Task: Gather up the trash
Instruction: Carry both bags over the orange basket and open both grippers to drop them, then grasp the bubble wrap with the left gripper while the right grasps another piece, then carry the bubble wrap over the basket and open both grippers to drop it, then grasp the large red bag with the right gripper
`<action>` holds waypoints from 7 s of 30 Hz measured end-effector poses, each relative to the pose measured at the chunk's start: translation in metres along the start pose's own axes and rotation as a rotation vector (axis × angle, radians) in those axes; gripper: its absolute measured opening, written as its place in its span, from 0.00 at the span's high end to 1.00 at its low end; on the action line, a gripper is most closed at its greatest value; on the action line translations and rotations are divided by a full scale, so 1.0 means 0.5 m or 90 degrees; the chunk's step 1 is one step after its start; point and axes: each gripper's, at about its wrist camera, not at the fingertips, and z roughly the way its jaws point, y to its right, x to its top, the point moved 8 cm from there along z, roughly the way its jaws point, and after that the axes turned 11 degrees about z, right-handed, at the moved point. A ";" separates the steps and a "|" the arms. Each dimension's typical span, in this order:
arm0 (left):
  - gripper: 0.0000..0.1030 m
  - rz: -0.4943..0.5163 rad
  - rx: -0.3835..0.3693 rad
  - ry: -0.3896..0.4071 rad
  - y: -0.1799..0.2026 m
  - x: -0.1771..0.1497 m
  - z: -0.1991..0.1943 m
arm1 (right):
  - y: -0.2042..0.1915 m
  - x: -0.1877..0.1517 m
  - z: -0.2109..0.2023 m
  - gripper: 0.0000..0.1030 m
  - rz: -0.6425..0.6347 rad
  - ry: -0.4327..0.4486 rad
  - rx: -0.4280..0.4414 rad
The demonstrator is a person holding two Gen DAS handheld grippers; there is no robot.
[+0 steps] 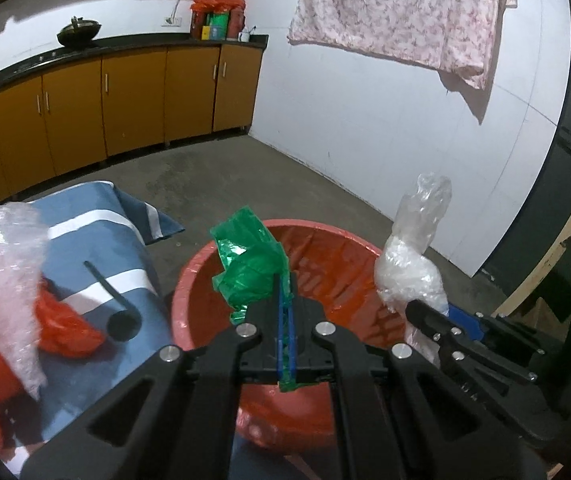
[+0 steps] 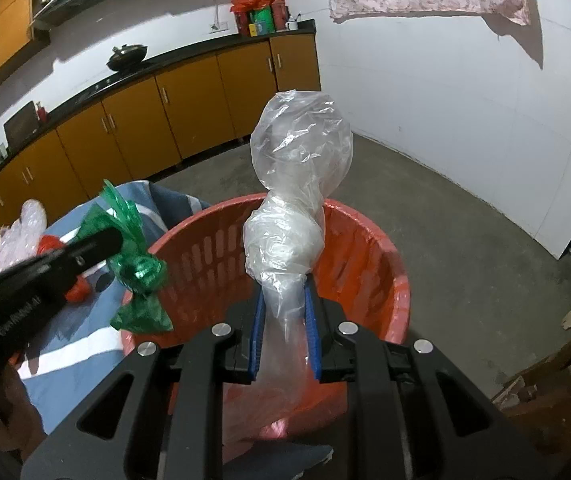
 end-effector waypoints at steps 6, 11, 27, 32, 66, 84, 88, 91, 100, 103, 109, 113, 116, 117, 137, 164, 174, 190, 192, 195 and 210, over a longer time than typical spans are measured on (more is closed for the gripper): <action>0.61 -0.021 -0.008 -0.011 -0.014 -0.007 0.025 | 0.016 0.005 0.007 0.63 0.024 0.006 0.017; 0.48 -0.044 0.006 -0.005 -0.046 -0.016 0.001 | 0.041 -0.003 -0.007 0.51 0.039 0.014 0.017; 0.15 -0.059 0.228 0.070 -0.201 -0.111 -0.282 | -0.084 -0.019 -0.065 0.37 -0.052 0.038 0.038; 0.14 -0.090 0.312 0.071 -0.287 -0.176 -0.376 | -0.216 -0.034 -0.076 0.37 -0.111 0.035 0.103; 0.14 -0.159 0.323 0.075 -0.423 -0.187 -0.418 | -0.492 -0.025 0.014 0.96 -0.189 -0.051 0.260; 0.86 -0.180 0.188 -0.042 -0.448 -0.194 -0.224 | -0.462 -0.029 -0.028 0.96 -0.163 -0.057 0.317; 0.89 -0.168 0.197 -0.018 -0.443 -0.187 -0.253 | -0.463 -0.023 -0.041 0.96 -0.167 -0.047 0.323; 0.90 -0.168 0.202 0.001 -0.443 -0.180 -0.282 | -0.467 -0.017 -0.054 0.96 -0.168 -0.037 0.329; 0.90 -0.158 0.219 0.060 -0.451 -0.135 -0.386 | -0.482 0.012 -0.105 0.96 -0.171 0.004 0.343; 0.90 -0.155 0.224 0.068 -0.451 -0.124 -0.408 | -0.481 0.024 -0.120 0.96 -0.172 0.023 0.340; 0.90 -0.141 0.222 0.071 -0.432 -0.110 -0.417 | -0.448 0.049 -0.141 0.96 -0.170 0.066 0.309; 0.90 -0.125 0.209 0.072 -0.402 -0.094 -0.408 | -0.409 0.061 -0.147 0.96 -0.168 0.092 0.274; 0.90 -0.110 0.194 0.071 -0.372 -0.078 -0.394 | -0.370 0.073 -0.148 0.96 -0.159 0.107 0.245; 0.90 -0.105 0.188 0.071 -0.364 -0.075 -0.390 | -0.351 0.079 -0.148 0.96 -0.152 0.112 0.231; 0.90 0.016 0.020 0.033 -0.063 -0.028 -0.189 | -0.045 0.117 -0.137 0.96 -0.044 0.168 0.040; 0.46 0.014 0.007 -0.018 -0.024 -0.055 -0.079 | 0.040 0.106 -0.102 0.49 0.050 0.136 0.041; 0.18 -0.012 0.127 0.039 -0.117 -0.096 -0.214 | 0.011 0.084 -0.155 0.13 -0.011 0.186 0.006; 0.06 -0.104 0.410 0.014 -0.379 -0.321 -0.474 | -0.290 -0.078 -0.138 0.05 -0.130 0.089 0.127; 0.06 -0.130 0.426 0.013 -0.404 -0.346 -0.498 | -0.324 -0.105 -0.128 0.05 -0.130 0.068 0.141; 0.05 -0.170 0.454 0.014 -0.444 -0.382 -0.534 | -0.372 -0.144 -0.112 0.05 -0.131 0.035 0.160; 0.04 -0.237 0.505 0.026 -0.531 -0.452 -0.617 | -0.501 -0.244 0.003 0.15 -0.126 -0.062 0.106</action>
